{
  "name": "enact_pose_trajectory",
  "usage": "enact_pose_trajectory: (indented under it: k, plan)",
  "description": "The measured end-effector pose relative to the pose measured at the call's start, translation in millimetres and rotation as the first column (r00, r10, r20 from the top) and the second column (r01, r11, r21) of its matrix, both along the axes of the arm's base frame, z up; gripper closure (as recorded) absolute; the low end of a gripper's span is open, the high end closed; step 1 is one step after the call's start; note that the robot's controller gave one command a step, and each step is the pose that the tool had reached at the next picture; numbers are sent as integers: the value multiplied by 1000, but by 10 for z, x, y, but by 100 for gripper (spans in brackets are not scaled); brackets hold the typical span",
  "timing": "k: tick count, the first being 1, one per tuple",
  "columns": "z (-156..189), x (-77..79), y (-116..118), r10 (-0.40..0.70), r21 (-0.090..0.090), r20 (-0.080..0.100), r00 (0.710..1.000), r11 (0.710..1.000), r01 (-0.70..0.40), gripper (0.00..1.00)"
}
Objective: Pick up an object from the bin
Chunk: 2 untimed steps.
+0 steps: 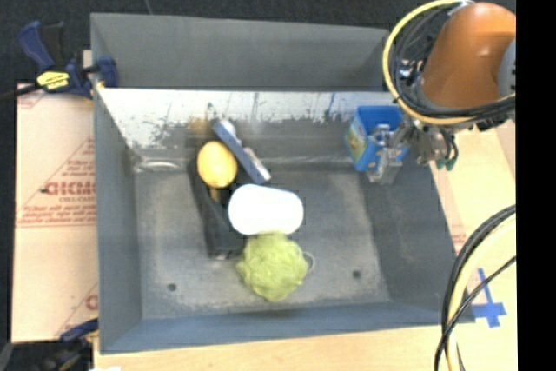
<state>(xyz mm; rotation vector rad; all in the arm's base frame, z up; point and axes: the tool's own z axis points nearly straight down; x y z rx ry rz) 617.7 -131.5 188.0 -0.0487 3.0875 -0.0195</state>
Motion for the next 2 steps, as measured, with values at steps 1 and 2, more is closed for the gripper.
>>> enact_pose_trajectory:
  k: [1, 2]
  plan:
    - [-709, 99, -127, -147, 10, -25, 989, 989, 148, 100]
    - [-475, 207, 31, -189, 11, 9, 982, 982, 188, 100]
